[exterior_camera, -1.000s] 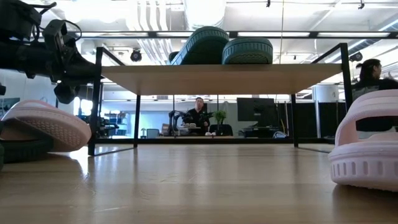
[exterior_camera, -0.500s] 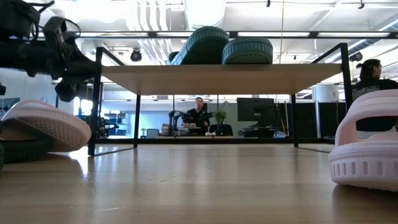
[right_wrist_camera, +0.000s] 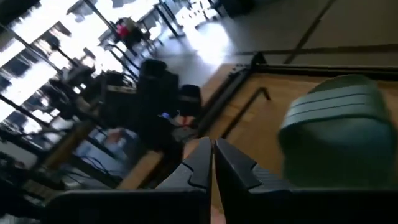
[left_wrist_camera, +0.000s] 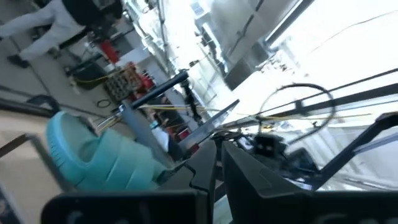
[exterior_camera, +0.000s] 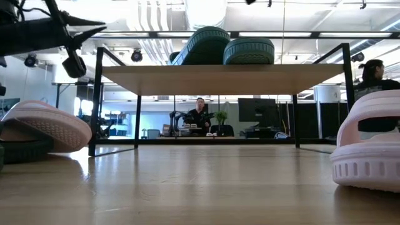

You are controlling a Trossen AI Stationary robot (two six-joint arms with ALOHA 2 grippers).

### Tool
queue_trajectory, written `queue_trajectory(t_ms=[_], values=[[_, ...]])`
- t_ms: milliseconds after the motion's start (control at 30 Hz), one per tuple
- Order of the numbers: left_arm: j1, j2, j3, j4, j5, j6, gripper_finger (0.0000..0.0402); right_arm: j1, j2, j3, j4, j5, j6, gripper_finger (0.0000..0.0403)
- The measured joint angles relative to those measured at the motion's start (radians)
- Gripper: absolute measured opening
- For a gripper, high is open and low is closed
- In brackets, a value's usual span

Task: Pick and place slides into the shelf
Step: Adjust the green slippers on the shelf

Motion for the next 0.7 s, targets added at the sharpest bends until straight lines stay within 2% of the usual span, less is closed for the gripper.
queue_trajectory(t_ms=[133,267,333,400,467,533,600,700], values=[[0.000,-0.004,-0.001,0.035,-0.022,-0.001,0.0012,-0.054,-0.032,0.084,-0.213,-0.105,-0.063,0.0011],[0.000,0.003,-0.001,0.202,-0.030,-0.004,0.0012,-0.102,-0.034,0.151,-0.382,-0.200,-0.106,0.0011],[-0.001,0.018,0.003,0.330,0.001,-0.001,0.0012,-0.120,-0.034,0.165,-0.455,-0.235,-0.096,0.0011],[-0.001,0.042,0.039,0.375,0.056,0.014,0.0012,-0.128,-0.034,0.177,-0.551,-0.259,-0.077,0.0011],[-0.002,0.075,0.088,0.303,0.085,0.024,0.0012,-0.131,-0.033,0.189,-0.679,-0.276,-0.029,0.0011],[-0.002,0.134,0.154,0.149,0.102,0.053,0.0012,-0.132,-0.033,0.190,-0.798,-0.293,0.036,0.0011],[-0.002,0.213,0.229,-0.017,0.135,0.103,0.0012,-0.132,-0.033,0.183,-0.875,-0.313,0.072,0.0011],[-0.002,0.351,0.358,-0.213,0.238,0.186,0.0012,-0.132,-0.032,0.180,-0.922,-0.359,0.087,0.0011]])
